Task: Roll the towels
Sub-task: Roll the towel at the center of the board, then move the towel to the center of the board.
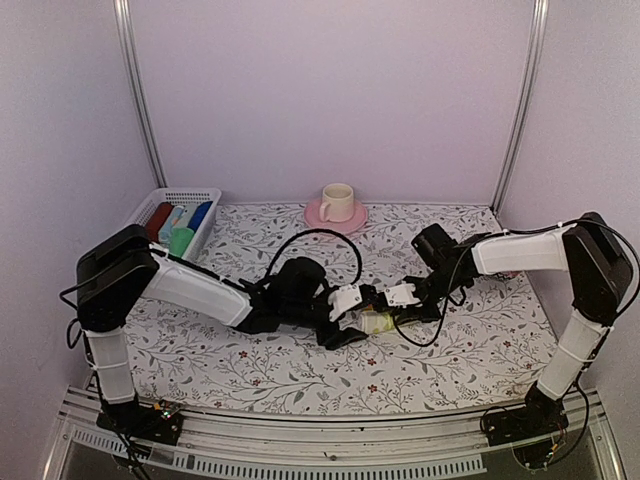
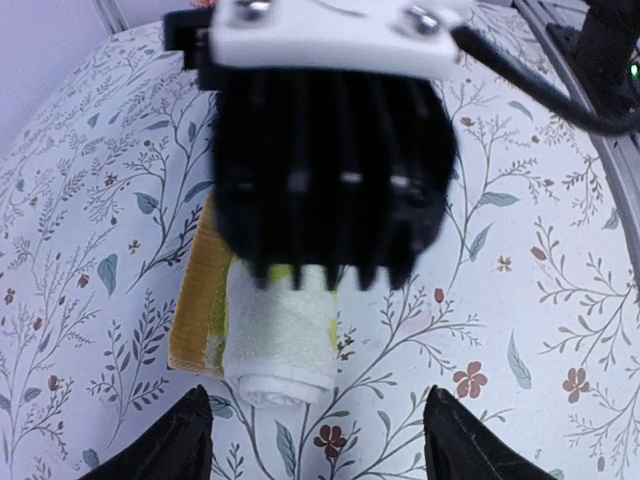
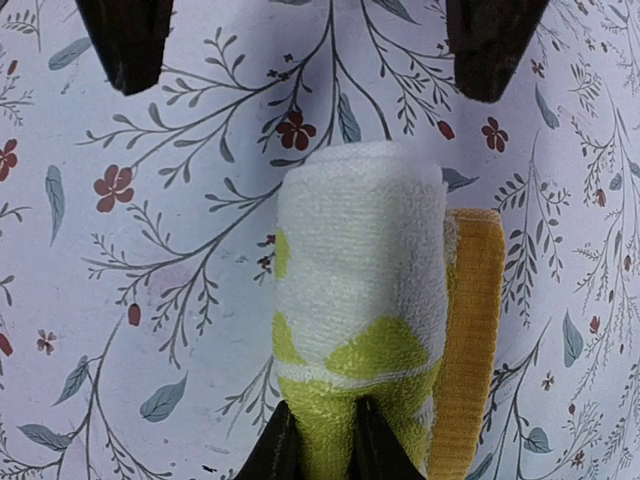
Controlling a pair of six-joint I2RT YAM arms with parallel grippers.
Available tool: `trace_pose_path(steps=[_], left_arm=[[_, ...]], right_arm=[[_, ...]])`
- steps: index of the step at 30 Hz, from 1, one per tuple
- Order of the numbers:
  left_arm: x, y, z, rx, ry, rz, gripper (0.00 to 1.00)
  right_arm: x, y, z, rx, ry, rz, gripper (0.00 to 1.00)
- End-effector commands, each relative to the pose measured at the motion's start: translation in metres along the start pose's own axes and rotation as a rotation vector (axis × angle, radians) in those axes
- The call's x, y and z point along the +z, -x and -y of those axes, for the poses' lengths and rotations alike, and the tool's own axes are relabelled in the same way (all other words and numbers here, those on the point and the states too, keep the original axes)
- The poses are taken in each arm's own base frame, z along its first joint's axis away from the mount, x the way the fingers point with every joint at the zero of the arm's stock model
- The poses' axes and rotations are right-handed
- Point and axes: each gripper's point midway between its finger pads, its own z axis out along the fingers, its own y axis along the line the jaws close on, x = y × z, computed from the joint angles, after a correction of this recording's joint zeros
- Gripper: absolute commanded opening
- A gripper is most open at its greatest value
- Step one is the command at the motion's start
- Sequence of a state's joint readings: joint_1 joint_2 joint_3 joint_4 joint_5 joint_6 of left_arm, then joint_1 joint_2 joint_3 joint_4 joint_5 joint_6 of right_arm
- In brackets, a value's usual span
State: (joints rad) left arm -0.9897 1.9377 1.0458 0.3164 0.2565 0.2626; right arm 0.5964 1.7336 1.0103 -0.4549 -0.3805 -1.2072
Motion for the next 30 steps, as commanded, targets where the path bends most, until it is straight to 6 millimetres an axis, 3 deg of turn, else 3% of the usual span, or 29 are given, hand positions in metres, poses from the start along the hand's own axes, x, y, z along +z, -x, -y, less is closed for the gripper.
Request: trace_pose_path(steps=[1, 5, 13, 21, 26, 30], left_arm=[[0.004, 0.020, 0.010, 0.236, 0.109, 0.053, 0.73], [0.011, 0.025, 0.026, 0.344, 0.148, 0.059, 0.74], [0.042, -0.002, 0.038, 0.410, 0.121, -0.050, 0.73], [0.050, -0.014, 0.019, 0.422, 0.239, -0.103, 0.72], [0.059, -0.025, 0.022, 0.424, 0.216, -0.139, 0.62], [0.064, -0.034, 0.026, 0.405, 0.185, -0.170, 0.40]], right_arm=[[-0.003, -0.002, -0.035, 0.061, 0.186, 0.017, 0.20], [-0.006, -0.002, -0.036, 0.074, 0.206, 0.022, 0.20], [-0.005, -0.005, -0.035, 0.088, 0.213, 0.014, 0.20], [-0.004, -0.008, -0.036, 0.091, 0.214, 0.010, 0.20], [-0.005, -0.008, -0.035, 0.092, 0.211, 0.011, 0.20], [-0.008, -0.008, -0.030, 0.101, 0.196, 0.016, 0.20]])
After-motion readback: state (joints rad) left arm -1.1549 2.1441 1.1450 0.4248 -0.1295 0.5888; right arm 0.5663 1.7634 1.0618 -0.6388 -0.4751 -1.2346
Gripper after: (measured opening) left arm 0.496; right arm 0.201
